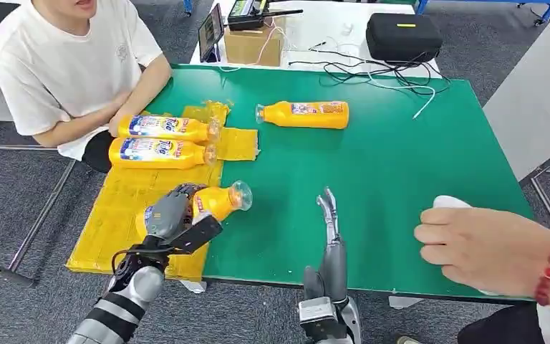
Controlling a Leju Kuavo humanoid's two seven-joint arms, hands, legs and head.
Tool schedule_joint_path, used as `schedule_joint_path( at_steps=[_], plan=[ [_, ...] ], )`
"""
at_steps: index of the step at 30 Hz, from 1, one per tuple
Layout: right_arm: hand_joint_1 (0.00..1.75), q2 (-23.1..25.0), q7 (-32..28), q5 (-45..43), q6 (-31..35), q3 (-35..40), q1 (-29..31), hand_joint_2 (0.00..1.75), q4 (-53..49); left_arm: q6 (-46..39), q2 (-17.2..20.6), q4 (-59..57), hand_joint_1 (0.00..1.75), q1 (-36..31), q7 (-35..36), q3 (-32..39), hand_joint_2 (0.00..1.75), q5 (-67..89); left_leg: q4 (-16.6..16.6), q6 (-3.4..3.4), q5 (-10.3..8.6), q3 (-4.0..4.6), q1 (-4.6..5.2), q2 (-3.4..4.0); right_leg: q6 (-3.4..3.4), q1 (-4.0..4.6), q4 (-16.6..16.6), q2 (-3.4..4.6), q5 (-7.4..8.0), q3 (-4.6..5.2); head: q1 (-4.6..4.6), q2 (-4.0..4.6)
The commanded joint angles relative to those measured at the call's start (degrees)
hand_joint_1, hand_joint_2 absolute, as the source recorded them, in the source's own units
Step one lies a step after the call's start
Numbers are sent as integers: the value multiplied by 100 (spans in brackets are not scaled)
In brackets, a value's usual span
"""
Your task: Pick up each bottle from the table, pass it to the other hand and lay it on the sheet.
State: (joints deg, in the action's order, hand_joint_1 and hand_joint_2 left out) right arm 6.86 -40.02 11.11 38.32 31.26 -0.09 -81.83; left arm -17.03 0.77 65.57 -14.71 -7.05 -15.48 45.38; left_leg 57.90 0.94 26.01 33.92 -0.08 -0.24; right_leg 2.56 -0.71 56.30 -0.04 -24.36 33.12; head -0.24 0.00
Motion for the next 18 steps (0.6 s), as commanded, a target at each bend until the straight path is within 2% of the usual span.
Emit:
schedule_joint_path(
  at_steps=[1,4,6,11,12,13,17,18],
  plan=[
    [0,130,2,-124,-125,-121,1,0,235,119,67,-1821,175,-845,558,-363,175,920,-10,-6,-4,-19,-2,-12,-9,3,-8,-12,-1,-23,0,0],
    [0,144,2,-187,-128,-150,8,0,329,-48,39,-2457,175,-1036,802,-463,175,1380,-11,-8,0,-24,-4,-3,-11,4,-9,-5,-1,-25,-2,0],
    [0,172,2,-219,-159,-244,66,0,328,-143,-72,-3397,175,-1376,999,-386,175,1628,-13,-8,-1,-28,-3,-6,-12,4,-10,-8,-2,-29,-2,-2],
    [0,213,2,-183,-274,-417,63,0,434,-62,-221,-4092,175,-1578,779,-119,175,1493,-11,-4,-1,-28,-1,2,-7,2,-9,1,1,-27,-2,0],
    [0,212,2,-191,-281,-435,59,0,441,-22,-237,-4128,120,-1577,787,-96,175,1476,-15,-7,-1,-36,-3,6,-10,5,-13,5,3,-34,-4,-2],
    [0,211,2,-210,-317,-495,43,0,461,168,-297,-4210,2,-1564,771,76,175,1300,-13,-5,-2,-37,-2,-1,-7,3,-11,-2,1,-39,0,0],
    [0,192,2,-241,-362,-538,52,0,469,324,-324,-4265,0,-1563,717,109,175,1247,-16,-6,-5,-59,-2,7,-9,3,-15,14,8,-60,-4,0],
    [0,209,2,-246,-378,-580,84,0,513,602,-345,-4310,0,-1591,592,235,175,1062,-15,-4,-3,-65,1,0,-7,0,-12,7,3,-67,-2,0]
  ],
)
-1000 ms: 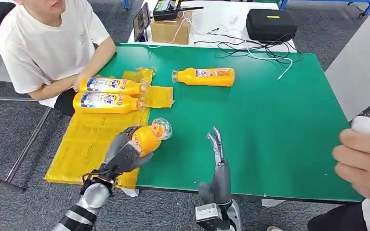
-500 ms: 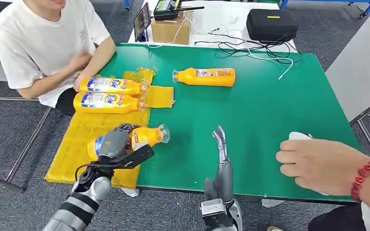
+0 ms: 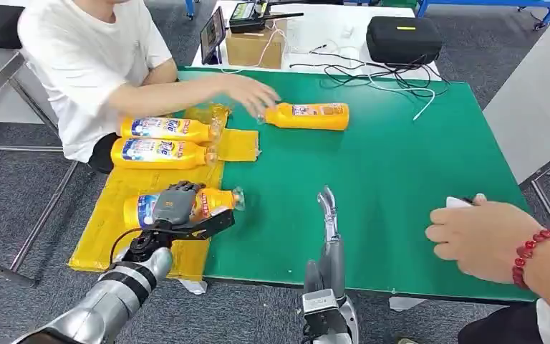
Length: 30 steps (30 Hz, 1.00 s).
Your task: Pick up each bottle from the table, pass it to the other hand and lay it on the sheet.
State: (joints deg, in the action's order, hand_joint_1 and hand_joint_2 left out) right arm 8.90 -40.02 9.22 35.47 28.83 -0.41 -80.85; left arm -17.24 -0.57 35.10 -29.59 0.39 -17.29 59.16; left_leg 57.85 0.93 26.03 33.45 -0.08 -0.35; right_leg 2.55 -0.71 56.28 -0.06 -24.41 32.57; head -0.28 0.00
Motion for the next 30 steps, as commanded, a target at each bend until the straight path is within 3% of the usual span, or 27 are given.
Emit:
schedule_joint_path(
  at_steps=[1,8,11,13,25,27,30],
  plan=[
    [0,12,2,-66,-114,-365,140,0,449,753,-226,-1273,0,-119,-205,494,175,-423,-16,-5,-9,-21,-2,20,-9,3,-16,18,15,-15,2,0],
    [0,6,2,-103,-119,-481,109,0,501,2001,-449,-543,0,209,-1427,1100,175,-1804,-20,-4,-11,-62,4,7,-9,-4,-18,13,13,-62,2,-2],
    [0,6,2,-103,-119,-481,109,0,501,2001,-449,-543,0,209,-1427,1100,175,-1804,-12,-1,-7,-85,7,-21,7,-8,-10,-5,-5,-81,0,-2],
    [0,-32,2,-106,7,-500,29,0,439,1927,-574,466,0,636,-1816,1116,175,-2332,-10,0,-8,-85,6,-44,8,-7,-12,-23,-8,-65,2,0],
    [0,-32,2,-106,7,-500,29,0,439,1927,-574,466,0,636,-1816,1116,175,-2332,-9,1,-3,-59,14,-28,6,-11,-10,-19,-5,-64,0,0],
    [0,-68,2,-99,108,-458,9,0,422,1589,-681,1433,0,1011,-1986,1108,175,-2909,-12,0,-4,-57,13,-24,4,-10,-12,-15,-4,-60,2,0],
    [0,-196,2,143,453,-178,35,0,467,1032,-988,3387,0,1693,-2804,951,175,-4802,-4,3,-1,-46,13,-24,7,-10,-8,-16,-6,-52,0,0]
  ],
)
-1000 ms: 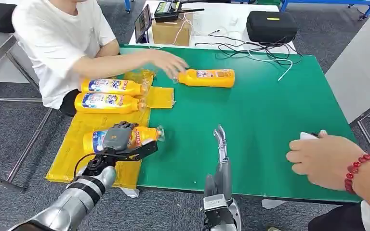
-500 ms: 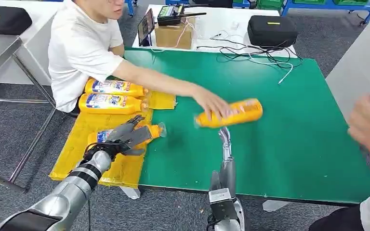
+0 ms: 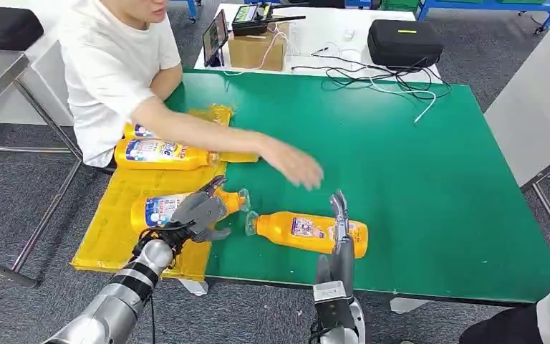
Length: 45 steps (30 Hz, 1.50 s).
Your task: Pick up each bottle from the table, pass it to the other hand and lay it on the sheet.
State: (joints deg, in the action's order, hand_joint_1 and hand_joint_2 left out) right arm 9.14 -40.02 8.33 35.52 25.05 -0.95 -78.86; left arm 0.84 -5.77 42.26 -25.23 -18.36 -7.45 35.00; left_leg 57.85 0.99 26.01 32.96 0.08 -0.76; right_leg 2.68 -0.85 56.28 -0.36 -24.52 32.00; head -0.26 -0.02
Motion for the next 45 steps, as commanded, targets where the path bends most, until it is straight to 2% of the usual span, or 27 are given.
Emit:
schedule_joint_path(
  at_steps=[1,2,3,4,7,8,9,11,12,13,14,15,17,21,26,30,32,33,35,41,43,45],
  plan=[
    [0,-212,2,699,448,188,123,0,365,-1188,-595,3384,0,1511,-1287,-77,175,-2784,2,-2,4,11,-4,26,-4,5,-4,14,4,15,0,2],
    [0,-143,2,1204,448,89,116,175,419,-1386,-531,3876,0,1673,-1295,-319,175,-3212,6,-1,3,25,-5,25,-3,5,-1,12,3,30,0,2],
    [0,-154,2,1522,448,120,144,175,473,-1550,-545,4251,0,1803,-1322,-399,175,-3692,11,-2,6,38,-9,31,-6,9,0,16,2,43,0,2],
    [0,-159,2,2229,448,4,125,175,424,-1580,-429,4527,0,1901,-1237,-569,175,-3905,12,-2,5,53,-7,32,-5,8,2,17,2,59,2,2],
    [0,-145,2,3297,448,-331,37,175,310,-1587,-304,4971,0,2212,-1301,-658,175,-4282,4,-4,8,54,-5,39,-4,5,-2,25,2,63,0,0],
    [0,-55,2,4205,448,-796,-53,175,214,-1334,-284,5238,0,2478,-1296,-594,175,-4663,0,-7,12,45,-5,40,-8,6,-4,25,-2,56,0,2],
    [0,-2,2,4737,448,-1134,-85,175,238,-1260,-278,5450,0,2694,-1306,-532,175,-4745,2,-6,9,54,-3,28,-5,4,-2,17,-2,61,0,2],
    [0,-28,56,5260,448,-1509,-52,175,398,-1091,-298,5812,0,3071,-1291,-421,175,-4877,0,-6,12,57,-3,39,-6,4,-6,29,-1,69,-2,2],
    [0,-187,497,5566,448,-1526,16,175,526,-1083,-308,6010,0,3281,-1355,-381,175,-4785,0,-3,11,65,-2,40,-3,4,-6,29,1,77,0,2],
    [0,-588,1177,5730,448,-1182,187,175,819,-1052,-341,6205,0,3479,-1391,-332,175,-4705,-1,-6,16,58,-4,54,-6,7,-9,40,0,73,-2,0],
    [0,-949,1951,5779,232,-997,325,175,1006,-1054,-381,6380,0,3645,-1483,-305,175,-4543,-3,-8,19,59,-3,55,-3,5,-10,41,1,75,-2,2],
    [0,-1137,1960,5541,303,-907,416,175,1131,-1043,-391,6486,0,3736,-1477,-309,175,-4509,-2,-6,17,62,-6,53,-2,8,-15,42,4,73,-2,2],
    [0,-1164,1943,5495,322,-899,435,175,1166,-1043,-395,6497,0,3739,-1474,-313,175,-4504,-2,-5,15,68,-4,45,-1,5,-15,38,3,76,-4,2],
    [0,-1295,2341,5380,182,-926,692,175,1586,-1269,-352,6555,0,3666,-1768,-426,175,-3994,2,-4,18,71,-2,41,-7,0,-13,38,2,77,0,2],
    [0,-1313,2543,5056,-593,-923,1159,175,2387,-1235,-300,6376,0,3594,-1623,-651,175,-3876,-3,-1,12,70,8,37,-3,-6,-15,32,6,77,-2,2],
    [0,-1244,2684,5024,-821,-858,1442,175,2643,-1235,-284,6147,0,3485,-1506,-787,175,-3799,-5,-1,13,63,9,42,-5,-6,-13,34,5,74,-2,2],
    [0,-1141,2585,4377,-1363,-938,1607,175,2860,-1495,-211,5687,0,3261,-832,-810,175,-3526,-4,0,12,65,10,44,-4,-7,-11,37,5,76,-2,2],
    [0,-1169,2702,4531,-1353,-819,1737,175,3097,-1569,-188,5352,0,3109,-540,-797,175,-3462,-7,-2,13,58,8,45,-7,-5,-13,37,4,70,-2,2],
    [0,-1107,2772,4600,-1294,-744,1906,175,3395,-1540,-228,5082,0,2980,-454,-742,175,-3596,-13,0,5,56,12,33,-5,-9,-18,26,7,66,0,2],
    [0,-1096,2779,4600,-1279,-734,1929,175,3432,-1541,-229,5132,0,3000,-453,-744,175,-3597,-4,2,9,64,12,34,-2,-9,-10,28,4,76,0,2],
    [0,-1077,2973,4755,-1130,-637,2015,175,3516,-1411,-223,5213,0,3065,-267,-743,175,-3766,-5,0,10,60,8,35,-5,-5,-12,27,3,71,-2,0],
    [0,-1018,3091,4768,-1251,-577,2188,175,3625,-1422,-224,5216,0,3090,-259,-719,175,-3760,-6,-1,12,55,9,45,-6,-6,-12,35,4,69,0,2]
  ],
)
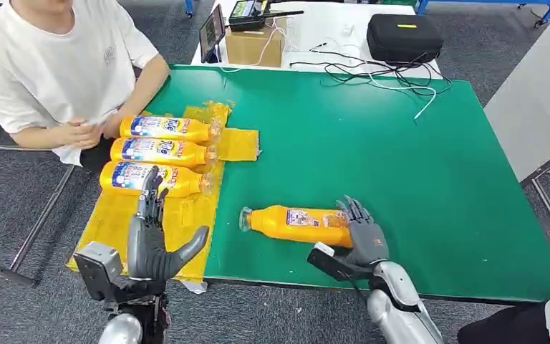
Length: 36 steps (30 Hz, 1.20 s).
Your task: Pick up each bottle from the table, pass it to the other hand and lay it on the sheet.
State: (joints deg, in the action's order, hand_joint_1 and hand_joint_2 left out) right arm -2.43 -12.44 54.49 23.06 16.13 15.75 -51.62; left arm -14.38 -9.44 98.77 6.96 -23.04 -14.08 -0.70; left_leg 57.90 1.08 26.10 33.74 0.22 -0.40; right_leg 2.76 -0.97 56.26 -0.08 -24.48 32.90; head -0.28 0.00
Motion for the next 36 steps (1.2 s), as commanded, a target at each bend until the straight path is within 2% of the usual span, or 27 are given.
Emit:
schedule_joint_path(
  at_steps=[1,5,9,10,11,12,14,17,21,25,30,31,35,36],
  plan=[
    [0,160,377,115,-76,318,576,175,926,110,150,-445,0,-128,246,-59,175,-174,-6,-8,2,-15,-3,13,-10,4,-6,10,1,-13,0,0],
    [0,76,708,230,-706,571,781,175,1188,528,228,-531,0,-85,943,-82,175,-645,-6,-8,1,-16,-5,22,-11,6,-7,11,3,-13,0,0],
    [0,21,693,219,-785,611,760,175,1281,547,226,-635,0,-113,984,-143,175,-618,-10,-8,-2,-22,-5,6,-11,5,-13,-4,2,-23,2,0],
    [9,38,554,95,-864,609,763,175,1297,570,255,-657,0,-143,994,-175,175,-601,-9,-6,-1,-26,-6,11,-9,7,-13,0,2,-23,0,0],
    [138,40,458,88,-787,642,750,175,1267,582,264,-674,0,-174,988,-191,175,-594,-13,-9,-2,-34,-8,14,-13,9,-18,-1,3,-31,2,0],
    [148,50,423,80,-742,650,738,175,1251,586,263,-677,0,-191,987,-204,175,-590,-10,-8,-2,-32,-5,11,-11,6,-13,-4,1,-29,2,0],
    [154,63,352,72,-487,653,578,175,1088,647,238,-562,0,-154,976,-269,175,-628,-7,-8,-2,-30,-7,6,-11,7,-11,-8,0,-28,0,0],
    [171,-51,368,64,-646,750,500,175,998,768,293,-435,0,-75,1172,-324,175,-843,-5,-7,1,-28,-6,10,-10,7,-8,-3,-1,-25,2,0],
    [171,-184,414,144,-704,894,820,175,1449,781,367,-665,0,-217,1255,-283,175,-914,-11,-8,-2,-36,-5,9,-12,7,-13,-5,1,-32,2,0],
    [168,-155,412,128,-663,876,855,175,1512,778,353,-701,0,-256,1257,-266,175,-917,-9,-8,-2,-35,-7,4,-11,8,-12,-10,0,-32,2,0],
    [175,-169,247,83,-793,957,1037,175,1898,901,289,-1033,0,-465,1507,-383,175,-1152,-10,-7,-4,-37,-7,2,-11,8,-15,-13,2,-36,0,0],
    [171,-178,201,89,-733,975,1002,175,1921,928,288,-1043,0,-459,1477,-445,175,-1141,-8,-5,-4,-34,-4,4,-8,4,-11,-10,1,-30,2,0],
    [175,-203,-336,-300,-558,789,487,175,1568,788,259,-649,0,-212,1080,-434,175,-1104,-10,-6,-1,-50,-9,-3,-9,9,-19,-17,-2,-52,2,-2],
    [175,-178,-523,-582,-605,627,339,175,1375,646,170,-426,0,-97,699,-316,175,-1163,-15,-8,-2,-55,-13,-10,-13,13,-26,-25,-2,-59,0,0]
  ],
)
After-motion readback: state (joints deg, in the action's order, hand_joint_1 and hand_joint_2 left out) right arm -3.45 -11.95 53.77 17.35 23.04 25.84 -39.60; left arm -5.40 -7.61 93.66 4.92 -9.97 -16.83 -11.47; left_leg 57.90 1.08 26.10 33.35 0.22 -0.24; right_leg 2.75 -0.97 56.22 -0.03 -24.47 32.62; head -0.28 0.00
